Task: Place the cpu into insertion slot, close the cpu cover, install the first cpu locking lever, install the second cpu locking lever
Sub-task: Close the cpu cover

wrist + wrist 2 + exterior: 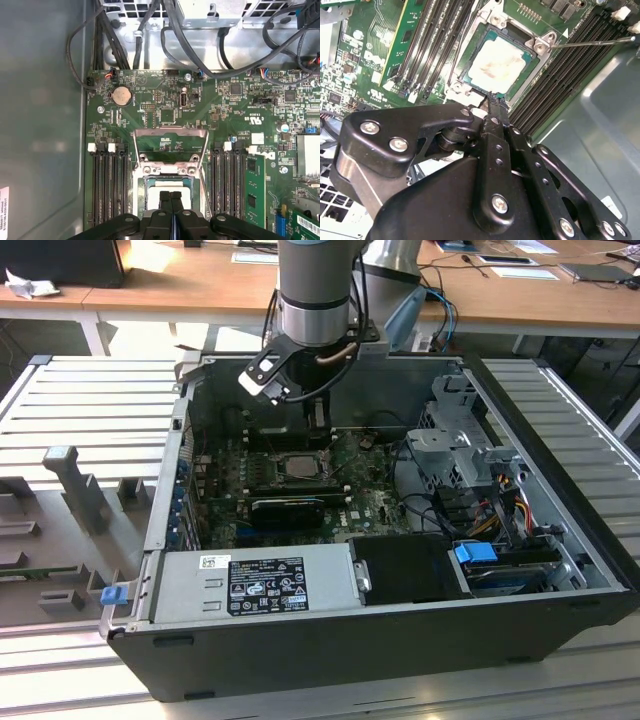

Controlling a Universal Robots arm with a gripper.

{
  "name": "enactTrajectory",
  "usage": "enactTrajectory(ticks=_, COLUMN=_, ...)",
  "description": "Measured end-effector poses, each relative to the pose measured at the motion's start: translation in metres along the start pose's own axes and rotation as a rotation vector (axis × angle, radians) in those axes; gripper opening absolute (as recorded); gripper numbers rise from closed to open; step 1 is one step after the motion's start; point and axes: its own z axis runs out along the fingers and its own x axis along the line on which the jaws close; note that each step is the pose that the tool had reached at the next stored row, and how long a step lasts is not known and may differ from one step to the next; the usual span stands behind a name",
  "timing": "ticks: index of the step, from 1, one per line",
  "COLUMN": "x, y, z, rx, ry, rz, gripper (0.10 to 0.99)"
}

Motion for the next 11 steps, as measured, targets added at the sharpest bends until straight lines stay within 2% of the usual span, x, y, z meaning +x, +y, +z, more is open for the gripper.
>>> enactTrajectory(ticks=3, x=0.0, y=0.005, z=0.0003, rx=0.001, ry=-0.0001, rz=0.0, gripper=0.106)
enactTrajectory(ticks=11, x=0.0001, y=0.0071, z=-0.0013, rx=0.001, ry=0.0, rz=0.0, gripper=0.106)
